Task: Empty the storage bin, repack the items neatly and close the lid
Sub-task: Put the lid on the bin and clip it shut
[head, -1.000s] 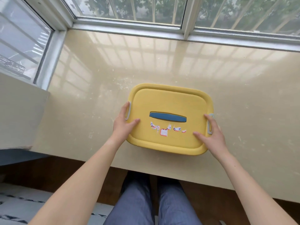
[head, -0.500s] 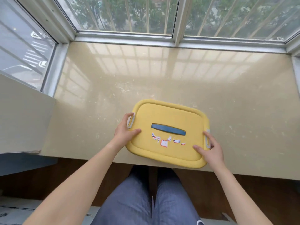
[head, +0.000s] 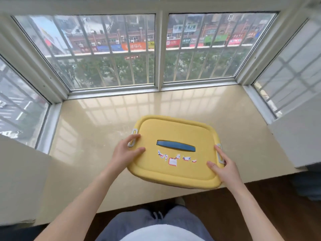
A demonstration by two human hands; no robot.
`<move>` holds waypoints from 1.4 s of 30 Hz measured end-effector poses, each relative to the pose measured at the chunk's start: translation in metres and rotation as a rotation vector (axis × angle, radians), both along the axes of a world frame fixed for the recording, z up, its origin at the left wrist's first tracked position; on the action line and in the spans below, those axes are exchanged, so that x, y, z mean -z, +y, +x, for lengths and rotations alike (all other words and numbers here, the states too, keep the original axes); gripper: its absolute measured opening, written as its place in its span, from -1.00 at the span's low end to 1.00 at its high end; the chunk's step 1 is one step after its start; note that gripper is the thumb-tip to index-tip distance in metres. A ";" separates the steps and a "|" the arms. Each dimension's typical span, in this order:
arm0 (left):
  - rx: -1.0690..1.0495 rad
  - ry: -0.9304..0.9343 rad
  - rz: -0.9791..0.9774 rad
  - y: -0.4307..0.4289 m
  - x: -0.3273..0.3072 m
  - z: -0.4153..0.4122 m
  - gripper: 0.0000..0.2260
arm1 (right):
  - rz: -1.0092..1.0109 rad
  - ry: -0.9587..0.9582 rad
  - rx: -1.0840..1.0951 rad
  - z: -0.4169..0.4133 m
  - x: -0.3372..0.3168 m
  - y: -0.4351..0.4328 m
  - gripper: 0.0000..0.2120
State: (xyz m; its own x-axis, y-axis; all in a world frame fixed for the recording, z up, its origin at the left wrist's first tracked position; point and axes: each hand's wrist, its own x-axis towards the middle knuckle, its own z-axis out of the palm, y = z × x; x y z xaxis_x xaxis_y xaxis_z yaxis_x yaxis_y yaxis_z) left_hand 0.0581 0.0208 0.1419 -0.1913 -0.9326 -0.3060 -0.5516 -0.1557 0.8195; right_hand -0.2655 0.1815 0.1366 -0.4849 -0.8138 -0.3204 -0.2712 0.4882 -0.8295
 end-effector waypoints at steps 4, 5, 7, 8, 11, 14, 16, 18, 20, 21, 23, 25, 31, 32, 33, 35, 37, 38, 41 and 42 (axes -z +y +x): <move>0.035 0.036 -0.086 -0.022 -0.032 0.000 -0.57 | -0.082 0.024 0.009 0.001 -0.033 -0.013 -0.34; 0.042 0.038 -0.107 -0.027 -0.038 0.001 -0.57 | -0.097 0.031 0.011 0.000 -0.039 -0.017 -0.34; 0.046 0.055 -0.143 -0.036 -0.047 0.003 -0.56 | -0.118 0.057 -0.004 -0.001 -0.051 -0.028 -0.35; 0.042 0.061 -0.154 -0.039 -0.052 0.005 -0.57 | -0.119 0.075 -0.019 -0.003 -0.056 -0.034 -0.35; -0.001 0.061 -0.163 -0.042 -0.058 0.015 -0.58 | -0.092 0.124 -0.101 -0.005 -0.065 -0.055 -0.36; -0.070 0.040 -0.151 -0.038 -0.060 0.030 -0.60 | -0.089 0.139 -0.195 -0.005 -0.064 -0.078 -0.36; -0.132 0.027 -0.152 -0.033 -0.060 0.041 -0.60 | -0.082 0.134 -0.264 -0.003 -0.058 -0.095 -0.36; -0.207 0.015 -0.159 -0.024 -0.062 0.052 -0.60 | -0.076 0.123 -0.334 0.003 -0.053 -0.112 -0.36; -0.279 -0.002 -0.159 -0.012 -0.064 0.062 -0.60 | -0.091 0.113 -0.406 0.013 -0.053 -0.130 -0.36; -0.316 -0.017 -0.156 -0.007 -0.065 0.067 -0.60 | -0.099 0.106 -0.440 0.018 -0.053 -0.138 -0.36; -0.393 -0.062 -0.143 0.005 -0.069 0.077 -0.60 | -0.111 0.090 -0.516 0.028 -0.051 -0.152 -0.36; -0.461 -0.098 -0.136 0.015 -0.072 0.088 -0.59 | -0.108 0.081 -0.590 0.041 -0.049 -0.164 -0.37; -0.601 -0.145 -0.119 0.034 -0.072 0.133 -0.60 | -0.113 0.052 -0.711 0.089 -0.045 -0.186 -0.39; -0.613 -0.155 -0.113 0.035 -0.071 0.142 -0.61 | -0.108 0.052 -0.726 0.098 -0.044 -0.188 -0.39; -0.622 -0.162 -0.102 0.034 -0.069 0.151 -0.62 | -0.099 0.046 -0.738 0.107 -0.043 -0.191 -0.39; -0.627 -0.168 -0.086 0.031 -0.064 0.171 -0.64 | -0.084 0.026 -0.749 0.127 -0.041 -0.194 -0.38; -0.613 -0.165 -0.083 0.021 -0.059 0.191 -0.64 | -0.081 0.022 -0.734 0.147 -0.036 -0.199 -0.38; -0.601 -0.165 -0.084 0.014 -0.057 0.202 -0.65 | -0.076 0.020 -0.719 0.157 -0.033 -0.202 -0.37; -0.544 -0.183 -0.082 -0.015 -0.048 0.233 -0.65 | -0.053 0.008 -0.662 0.185 -0.018 -0.209 -0.35; -0.511 -0.188 -0.074 -0.027 -0.044 0.243 -0.65 | -0.044 0.015 -0.642 0.195 -0.012 -0.211 -0.34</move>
